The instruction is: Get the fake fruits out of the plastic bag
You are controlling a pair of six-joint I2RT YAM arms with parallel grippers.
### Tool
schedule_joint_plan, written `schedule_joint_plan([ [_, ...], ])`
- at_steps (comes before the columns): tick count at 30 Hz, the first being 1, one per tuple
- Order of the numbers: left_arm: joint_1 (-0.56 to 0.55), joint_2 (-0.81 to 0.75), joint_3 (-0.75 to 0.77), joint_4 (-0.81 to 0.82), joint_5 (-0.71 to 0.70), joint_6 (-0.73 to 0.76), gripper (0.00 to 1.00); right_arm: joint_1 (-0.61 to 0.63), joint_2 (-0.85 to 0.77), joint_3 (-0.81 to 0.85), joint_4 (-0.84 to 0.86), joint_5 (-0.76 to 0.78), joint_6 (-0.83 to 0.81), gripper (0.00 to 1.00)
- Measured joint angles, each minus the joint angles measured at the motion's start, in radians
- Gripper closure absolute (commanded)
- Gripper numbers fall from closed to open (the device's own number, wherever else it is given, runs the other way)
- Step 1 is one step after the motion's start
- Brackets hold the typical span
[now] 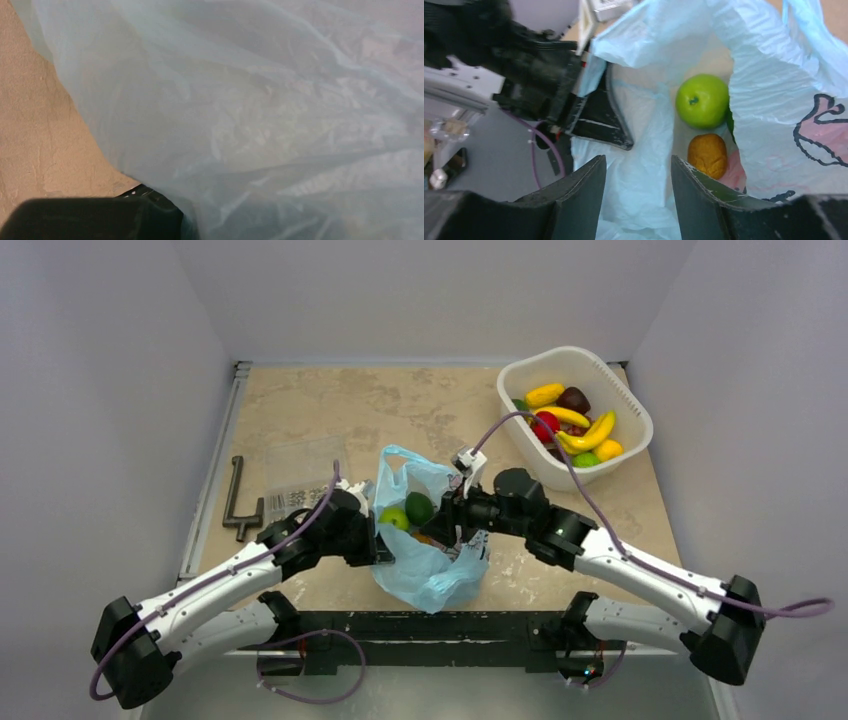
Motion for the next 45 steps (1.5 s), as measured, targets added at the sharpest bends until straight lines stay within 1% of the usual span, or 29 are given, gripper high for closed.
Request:
schedule_joint_plan([
  [1, 0.0, 0.0, -0.006, 0.003, 0.0, 0.0, 0.8, 0.014, 0.035, 0.0, 0.006, 0.021, 0.0, 0.53],
  [4, 0.0, -0.01, -0.033, 0.01, -0.003, -0.009, 0.52, 0.057, 0.117, -0.022, 0.021, 0.09, -0.006, 0.57],
  [6, 0.0, -0.032, -0.063, 0.014, -0.008, -0.02, 0.39, 0.091, 0.151, -0.05, 0.03, 0.132, -0.006, 0.57],
  [8, 0.0, -0.061, -0.098, 0.021, -0.009, -0.04, 0.31, 0.119, 0.177, -0.081, 0.049, 0.16, -0.004, 0.61],
  [10, 0.0, -0.082, -0.121, 0.026, -0.012, -0.051, 0.11, 0.145, 0.195, -0.114, 0.082, 0.176, 0.001, 0.66],
  [11, 0.0, -0.091, -0.132, 0.028, -0.014, -0.061, 0.04, 0.158, 0.204, -0.127, 0.096, 0.18, 0.005, 0.68],
  [12, 0.0, -0.098, -0.14, 0.029, -0.016, -0.068, 0.01, 0.174, 0.217, -0.14, 0.117, 0.183, 0.014, 0.71],
  [13, 0.0, -0.106, -0.15, 0.032, -0.021, -0.074, 0.0, 0.193, 0.236, -0.151, 0.141, 0.183, 0.022, 0.73],
  [19, 0.0, -0.114, -0.174, 0.046, -0.037, -0.105, 0.0, 0.348, 0.393, -0.18, 0.306, 0.191, 0.094, 0.84],
  [21, 0.0, -0.115, -0.181, 0.06, -0.045, -0.115, 0.07, 0.39, 0.442, -0.18, 0.353, 0.198, 0.117, 0.85],
  [22, 0.0, -0.113, -0.185, 0.063, -0.053, -0.119, 0.13, 0.405, 0.463, -0.181, 0.376, 0.2, 0.133, 0.86],
  [23, 0.0, -0.108, -0.188, 0.064, -0.061, -0.122, 0.21, 0.413, 0.472, -0.183, 0.394, 0.203, 0.146, 0.86],
  [24, -0.001, -0.099, -0.19, 0.068, -0.068, -0.124, 0.32, 0.416, 0.472, -0.187, 0.404, 0.209, 0.154, 0.86],
  [25, -0.001, -0.087, -0.194, 0.074, -0.075, -0.125, 0.41, 0.416, 0.463, -0.19, 0.407, 0.224, 0.161, 0.86],
  [27, -0.001, -0.066, -0.201, 0.084, -0.09, -0.128, 0.56, 0.416, 0.432, -0.191, 0.399, 0.264, 0.172, 0.85],
  [28, -0.001, -0.056, -0.206, 0.087, -0.093, -0.132, 0.63, 0.416, 0.41, -0.191, 0.386, 0.291, 0.178, 0.82],
  [29, -0.001, -0.048, -0.212, 0.094, -0.098, -0.131, 0.7, 0.415, 0.382, -0.191, 0.367, 0.323, 0.182, 0.75],
  [30, -0.001, -0.039, -0.219, 0.098, -0.102, -0.131, 0.77, 0.415, 0.356, -0.191, 0.347, 0.357, 0.188, 0.72],
  [31, -0.001, -0.031, -0.223, 0.101, -0.105, -0.133, 0.82, 0.415, 0.333, -0.191, 0.33, 0.391, 0.193, 0.7],
  [32, -0.001, -0.024, -0.226, 0.103, -0.107, -0.131, 0.9, 0.415, 0.314, -0.19, 0.312, 0.424, 0.195, 0.7],
  [33, -0.001, -0.015, -0.228, 0.106, -0.11, -0.129, 0.93, 0.415, 0.3, -0.188, 0.29, 0.462, 0.197, 0.7],
  [36, -0.001, 0.005, -0.234, 0.117, -0.114, -0.129, 0.97, 0.415, 0.294, -0.181, 0.238, 0.547, 0.203, 0.7],
  [37, -0.001, 0.011, -0.235, 0.123, -0.116, -0.129, 0.99, 0.414, 0.296, -0.181, 0.226, 0.56, 0.202, 0.7],
  [39, -0.001, 0.026, -0.235, 0.146, -0.118, -0.129, 1.0, 0.414, 0.306, -0.183, 0.217, 0.581, 0.192, 0.7],
  [40, -0.001, 0.035, -0.235, 0.16, -0.12, -0.129, 1.0, 0.414, 0.311, -0.186, 0.218, 0.595, 0.186, 0.67],
  [42, -0.001, 0.061, -0.235, 0.185, -0.127, -0.125, 1.0, 0.414, 0.323, -0.204, 0.229, 0.626, 0.179, 0.58],
  [43, -0.001, 0.075, -0.231, 0.188, -0.135, -0.121, 1.0, 0.413, 0.329, -0.213, 0.234, 0.641, 0.178, 0.56],
  [45, -0.001, 0.116, -0.214, 0.191, -0.157, -0.11, 1.0, 0.404, 0.355, -0.227, 0.238, 0.682, 0.166, 0.56],
])
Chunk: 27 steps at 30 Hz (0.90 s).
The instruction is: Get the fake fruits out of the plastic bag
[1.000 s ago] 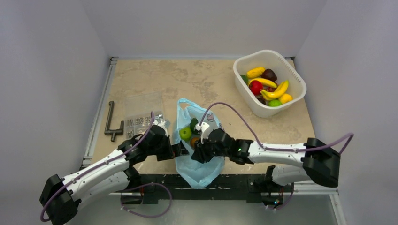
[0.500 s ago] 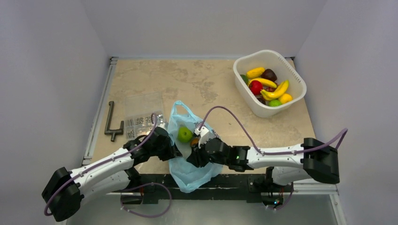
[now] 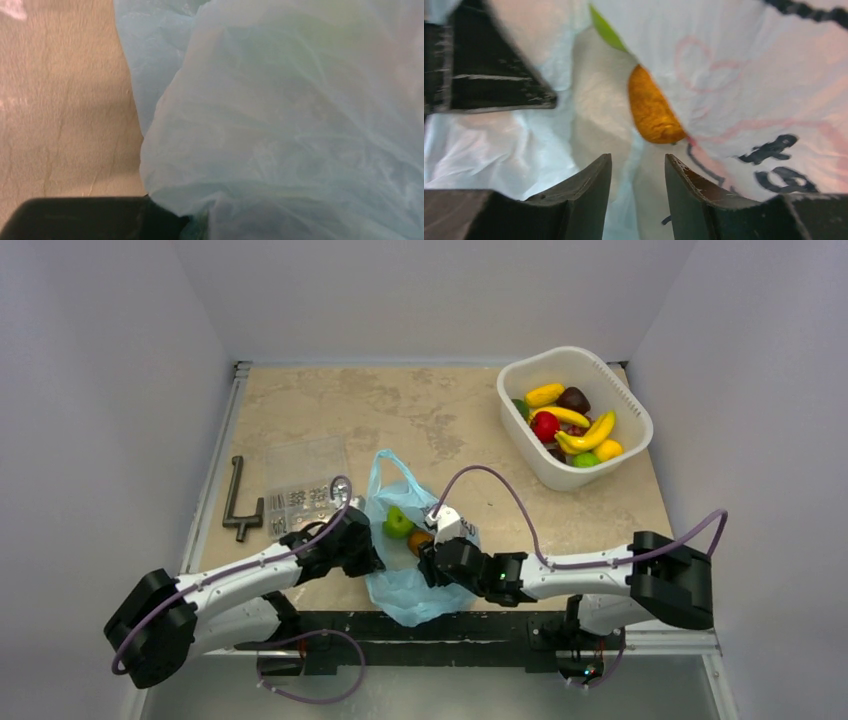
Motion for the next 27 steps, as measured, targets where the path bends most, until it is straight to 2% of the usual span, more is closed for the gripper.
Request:
schedule_joint_plan([
  [7, 0.003, 0.131, 0.127, -0.002, -0.045, 0.068, 1.0, -0.096, 0.108, 0.048, -0.01, 0.078, -0.066, 0.52],
  [9, 0.003, 0.138, 0.143, 0.002, -0.048, 0.079, 1.0, -0.126, 0.109, 0.071, -0.01, 0.079, -0.084, 0.48],
  [16, 0.003, 0.15, 0.144, 0.005, -0.036, 0.095, 1.0, -0.159, 0.121, 0.126, -0.01, 0.083, -0.145, 0.41],
  [27, 0.003, 0.173, 0.14, 0.031, 0.011, 0.095, 1.0, -0.198, 0.267, 0.182, 0.001, 0.092, -0.178, 0.32],
])
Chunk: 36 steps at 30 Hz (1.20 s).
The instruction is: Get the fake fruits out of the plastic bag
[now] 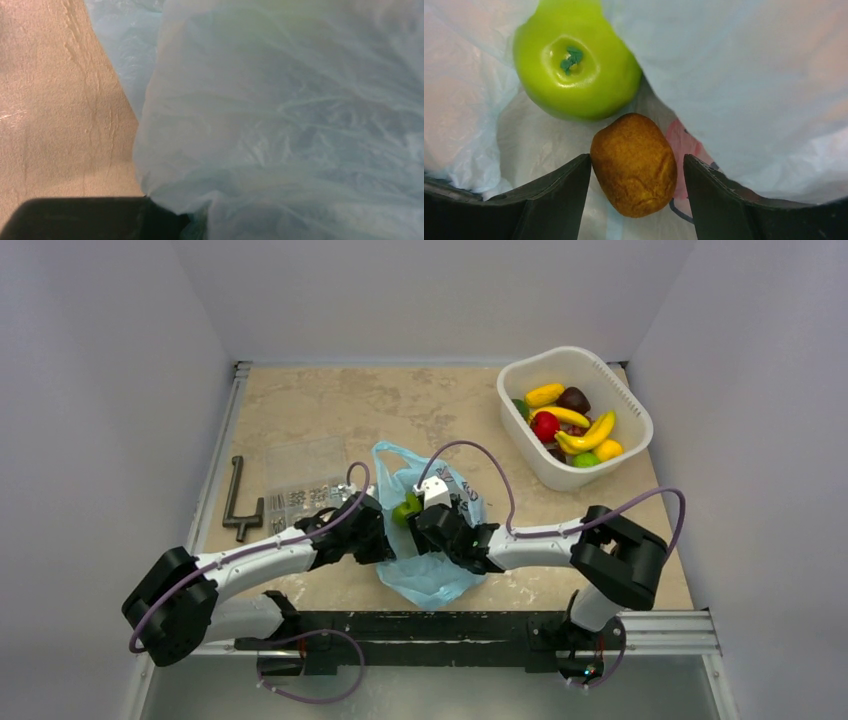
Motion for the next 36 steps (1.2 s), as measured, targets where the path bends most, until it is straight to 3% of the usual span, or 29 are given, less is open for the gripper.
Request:
schedule_joint_plan([
  [3, 0.0, 0.0, -0.013, 0.013, 0.008, 0.0, 1.0, 0.0, 0.033, 0.004, 0.013, 0.001, -0.014, 0.35],
  [8, 0.0, 0.0, -0.029, 0.024, 0.017, -0.001, 1.0, 0.0, 0.076, 0.029, 0.021, 0.0, -0.035, 0.51],
  [15, 0.001, 0.001, -0.03, 0.034, 0.023, -0.001, 1.0, 0.0, 0.067, 0.05, 0.002, -0.007, -0.045, 0.83],
  [22, 0.001, -0.002, -0.03, 0.035, 0.023, -0.001, 1.0, 0.0, -0.156, 0.056, -0.066, -0.057, -0.048, 0.98],
  [30, 0.001, -0.01, -0.033, 0.044, 0.017, -0.001, 1.0, -0.001, -0.393, 0.056, -0.09, -0.099, -0.068, 1.0],
  [36, 0.001, -0.01, -0.051, 0.065, 0.017, 0.0, 1.0, -0.058, -0.475, 0.075, -0.137, -0.031, -0.072, 1.0],
])
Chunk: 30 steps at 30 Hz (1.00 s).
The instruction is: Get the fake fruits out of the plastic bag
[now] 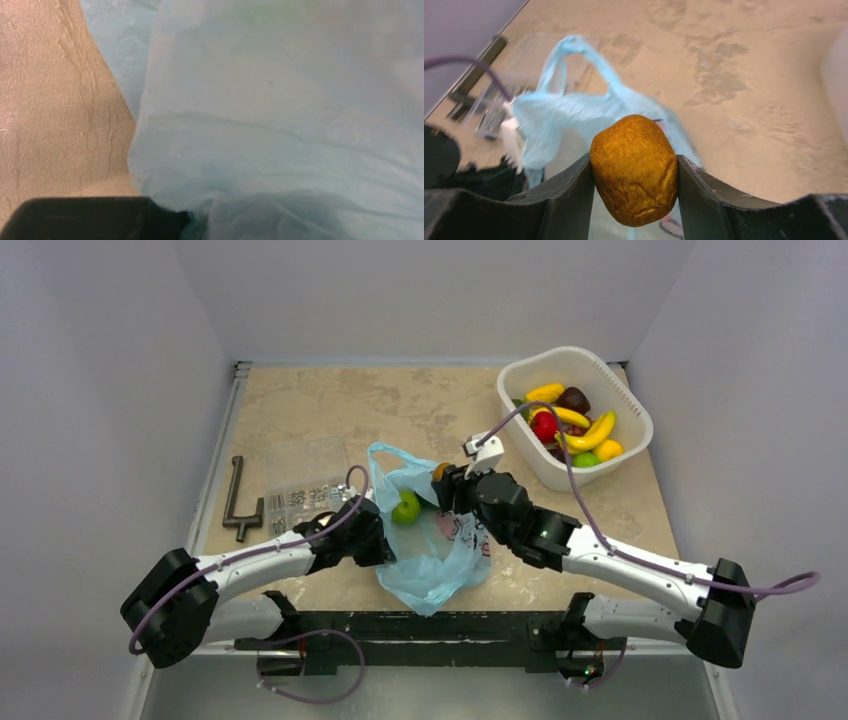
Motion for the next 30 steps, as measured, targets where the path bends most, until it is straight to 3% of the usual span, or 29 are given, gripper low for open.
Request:
schedule_joint_plan([
  [7, 0.0, 0.0, -0.001, 0.003, 0.0, 0.005, 1.0, -0.218, -0.04, 0.084, -0.031, 0.198, -0.001, 1.0],
  [13, 0.0, 0.0, -0.001, 0.008, 0.006, 0.008, 1.0, -0.484, 0.071, 0.221, -0.068, 0.261, 0.019, 1.0],
  [21, 0.0, 0.0, -0.001, 0.03, 0.023, 0.008, 1.0, -0.826, 0.423, 0.435, -0.166, 0.132, 0.055, 1.0],
  [27, 0.0, 0.002, -0.001, 0.033, 0.038, 0.017, 1.0, -0.942, 0.726, 0.657, -0.296, 0.002, 0.027, 0.99],
  [30, 0.0, 0.009, -0.001, 0.038, 0.044, 0.019, 1.0, -0.954, 0.78, 0.663, -0.341, -0.019, 0.006, 0.85],
])
